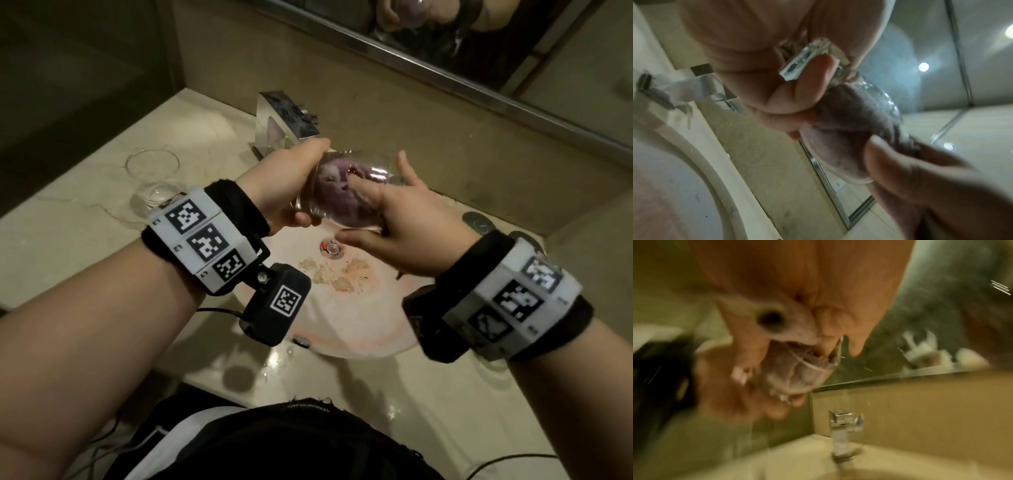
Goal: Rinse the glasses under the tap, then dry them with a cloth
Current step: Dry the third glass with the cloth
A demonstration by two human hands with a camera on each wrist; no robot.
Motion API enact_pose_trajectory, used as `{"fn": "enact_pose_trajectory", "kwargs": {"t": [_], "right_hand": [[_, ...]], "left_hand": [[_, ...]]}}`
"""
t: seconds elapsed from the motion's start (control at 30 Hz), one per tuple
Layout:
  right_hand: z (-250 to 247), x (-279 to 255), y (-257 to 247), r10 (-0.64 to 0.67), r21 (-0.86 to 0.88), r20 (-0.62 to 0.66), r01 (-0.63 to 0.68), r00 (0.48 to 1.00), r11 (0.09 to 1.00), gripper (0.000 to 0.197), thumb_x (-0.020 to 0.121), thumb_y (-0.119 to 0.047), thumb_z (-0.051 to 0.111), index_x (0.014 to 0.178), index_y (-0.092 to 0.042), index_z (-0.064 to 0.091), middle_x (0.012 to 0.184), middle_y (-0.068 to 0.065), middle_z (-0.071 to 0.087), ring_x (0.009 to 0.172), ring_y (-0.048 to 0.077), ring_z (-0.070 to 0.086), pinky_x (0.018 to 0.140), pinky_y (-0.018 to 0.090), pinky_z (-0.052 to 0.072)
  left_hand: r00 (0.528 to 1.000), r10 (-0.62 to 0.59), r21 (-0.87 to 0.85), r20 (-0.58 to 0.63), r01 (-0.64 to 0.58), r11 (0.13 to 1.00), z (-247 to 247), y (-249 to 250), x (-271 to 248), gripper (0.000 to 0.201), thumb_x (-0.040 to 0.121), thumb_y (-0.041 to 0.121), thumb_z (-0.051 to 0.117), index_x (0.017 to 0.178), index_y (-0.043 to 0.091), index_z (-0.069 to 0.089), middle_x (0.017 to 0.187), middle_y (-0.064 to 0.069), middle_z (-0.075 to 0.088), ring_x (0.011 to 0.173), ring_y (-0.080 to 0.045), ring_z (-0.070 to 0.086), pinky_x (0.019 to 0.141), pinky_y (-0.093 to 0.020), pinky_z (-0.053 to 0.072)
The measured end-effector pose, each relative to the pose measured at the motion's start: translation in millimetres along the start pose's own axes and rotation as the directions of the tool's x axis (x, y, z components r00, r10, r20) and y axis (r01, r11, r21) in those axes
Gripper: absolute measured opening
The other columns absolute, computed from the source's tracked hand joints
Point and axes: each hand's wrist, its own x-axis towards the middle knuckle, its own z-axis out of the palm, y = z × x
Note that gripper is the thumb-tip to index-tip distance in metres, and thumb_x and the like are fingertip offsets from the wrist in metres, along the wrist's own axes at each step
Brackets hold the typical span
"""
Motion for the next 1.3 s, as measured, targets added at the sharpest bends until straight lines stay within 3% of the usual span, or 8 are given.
{"fn": "enact_pose_trajectory", "kwargs": {"t": [0.2, 0.4, 0.57, 0.73, 0.93, 1.03, 1.13, 1.3], "right_hand": [[-10, 0, 1, 0.103, 0.850, 0.073, -0.116, 0.992, 0.514, 0.045, 0.060, -0.021, 0.082, 0.101, -0.028, 0.063, 0.104, 0.002, 0.072, 0.104, 0.033, 0.064, 0.094, 0.049, 0.050], [-15, -5, 20, 0.156, 0.815, -0.029, -0.067, 0.987, 0.576, 0.029, 0.081, -0.014, 0.065, 0.106, -0.027, 0.061, 0.094, -0.011, 0.072, 0.088, 0.003, 0.068, 0.083, 0.018, 0.052], [-34, -9, 40, 0.511, 0.989, -0.134, 0.085, 0.849, 0.119, 0.020, 0.091, -0.005, 0.047, 0.100, -0.011, 0.063, 0.083, 0.002, 0.071, 0.069, 0.011, 0.067, 0.060, 0.021, 0.055], [-30, -1, 20, 0.581, 1.000, -0.014, 0.024, 0.813, -0.009, 0.026, 0.096, -0.007, 0.037, 0.080, -0.008, 0.057, 0.053, -0.003, 0.064, 0.045, 0.004, 0.061, 0.044, 0.016, 0.049], [-2, 32, 8, 0.501, 0.610, -0.529, -0.104, 0.685, 0.785, 0.029, 0.088, -0.001, 0.051, 0.092, -0.027, 0.041, 0.093, -0.012, 0.034, 0.077, -0.004, 0.043, 0.071, 0.006, 0.042], [3, 32, 4, 0.338, 0.447, -0.618, -0.037, 0.710, 0.894, 0.027, 0.087, -0.009, 0.055, 0.075, -0.033, 0.051, 0.093, -0.016, 0.035, 0.086, 0.001, 0.042, 0.084, 0.016, 0.042], [4, 27, 6, 0.149, 0.194, -0.603, -0.037, 0.784, 0.980, 0.028, 0.082, -0.013, 0.046, 0.094, -0.022, 0.069, 0.096, -0.012, 0.052, 0.095, 0.007, 0.042, 0.086, 0.029, 0.022], [1, 3, 16, -0.058, 0.233, -0.396, 0.161, 0.916, 0.959, 0.043, 0.082, -0.035, 0.046, 0.125, -0.031, 0.044, 0.104, -0.021, 0.057, 0.097, -0.014, 0.044, 0.098, 0.035, 0.028]], "left_hand": [[0.982, 0.148, -0.033, -0.121, -0.153, 0.988, 3, 8, 4, 0.037, 0.096, 0.047, 0.037, 0.098, 0.015, 0.054, 0.092, -0.009, 0.062, 0.077, -0.025, 0.061, 0.038, -0.017, 0.037], [0.994, 0.087, -0.068, -0.068, -0.091, 0.994, -8, -1, 12, 0.049, 0.095, 0.051, 0.037, 0.110, 0.008, 0.056, 0.089, -0.011, 0.062, 0.055, -0.017, 0.057, 0.036, -0.018, 0.037], [0.998, -0.020, -0.246, -0.063, 0.004, 0.969, -19, -13, 21, 0.059, 0.095, 0.055, 0.035, 0.123, 0.007, 0.053, 0.092, -0.013, 0.063, 0.054, -0.021, 0.052, 0.034, -0.017, 0.035], [0.998, -0.039, -0.337, 0.049, 0.054, 0.940, -11, -10, 25, 0.054, 0.096, 0.056, 0.029, 0.109, 0.010, 0.053, 0.085, -0.012, 0.060, 0.048, -0.017, 0.048, 0.033, -0.015, 0.030], [0.948, -0.026, -0.481, 0.317, 0.184, 0.857, -14, -8, 36, 0.050, 0.095, 0.051, 0.036, 0.121, 0.010, 0.046, 0.099, -0.009, 0.055, 0.073, -0.015, 0.052, 0.061, -0.016, 0.034], [0.928, 0.010, -0.543, 0.374, 0.210, 0.813, -13, -7, 35, 0.034, 0.098, 0.040, 0.034, 0.113, 0.013, 0.048, 0.088, -0.006, 0.049, 0.059, -0.012, 0.053, 0.047, -0.016, 0.043], [0.946, 0.029, -0.582, 0.324, 0.175, 0.794, -10, -6, 33, 0.027, 0.095, 0.033, 0.044, 0.105, 0.010, 0.054, 0.090, -0.007, 0.052, 0.074, -0.015, 0.054, 0.076, -0.024, 0.047], [0.987, -0.054, -0.551, 0.149, 0.128, 0.825, -12, -5, 34, 0.043, 0.092, 0.048, 0.042, 0.100, 0.010, 0.061, 0.097, -0.010, 0.050, 0.083, -0.019, 0.047, 0.082, -0.029, 0.031]]}}
